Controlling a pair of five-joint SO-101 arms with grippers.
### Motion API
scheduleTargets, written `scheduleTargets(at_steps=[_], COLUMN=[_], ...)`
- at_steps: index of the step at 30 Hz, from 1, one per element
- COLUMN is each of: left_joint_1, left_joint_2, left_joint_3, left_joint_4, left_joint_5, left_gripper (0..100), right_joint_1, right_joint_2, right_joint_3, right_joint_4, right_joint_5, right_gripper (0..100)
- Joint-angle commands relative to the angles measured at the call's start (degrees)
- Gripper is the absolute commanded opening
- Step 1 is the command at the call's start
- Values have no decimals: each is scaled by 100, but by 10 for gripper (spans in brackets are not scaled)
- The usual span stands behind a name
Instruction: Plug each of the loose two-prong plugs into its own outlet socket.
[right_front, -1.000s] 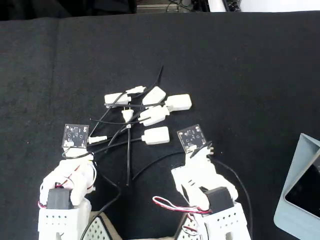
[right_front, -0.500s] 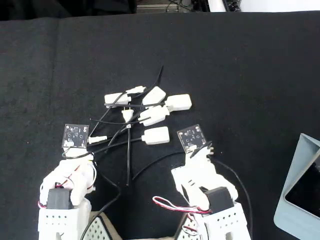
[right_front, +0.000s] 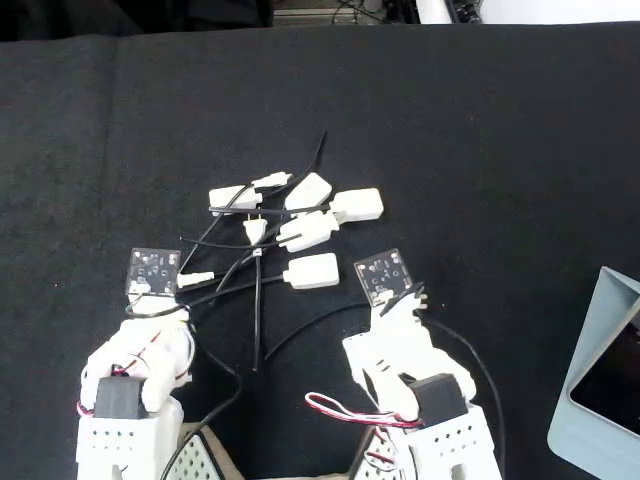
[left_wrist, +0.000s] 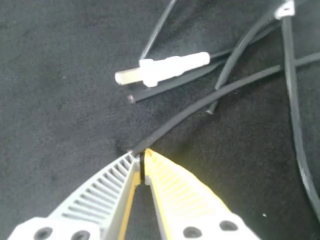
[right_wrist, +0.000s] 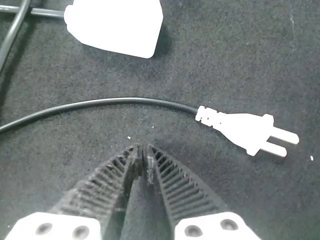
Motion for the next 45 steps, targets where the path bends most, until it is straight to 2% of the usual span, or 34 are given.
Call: scheduleTargets(at_steps=[1,10,12,15,19,23,25,29,33,45], left_joint_1=[224,207,-13,-690,-1684,-1982,-1982,-1982,-1982,-1991], left_joint_2=[-35,-35,-35,-35,-35,-35,-35,-35,-35,-35], left_joint_3=[101,-189,-207,-312,-505,-576,-567,-567,-558,-523], left_joint_4=[35,44,44,0,-9,-9,-9,-9,-9,-9], left_joint_5=[-53,-53,-53,-53,-26,-53,-53,-53,-44,-53], left_gripper=[30,30,30,30,30,30,30,30,30,30], right_joint_1=[44,123,352,686,730,738,730,738,738,738], right_joint_2=[-505,-505,-505,-497,-488,-488,-470,-321,523,4840], right_joint_3=[-40,-356,-497,-576,-558,-681,-892,-1481,-2123,-4593], right_joint_4=[18,35,-26,-378,-993,-1468,-1512,-1169,-941,334], right_joint_5=[9,44,44,105,1125,2136,2224,2251,2470,3464], right_gripper=[13,15,15,15,15,16,31,126,129,136])
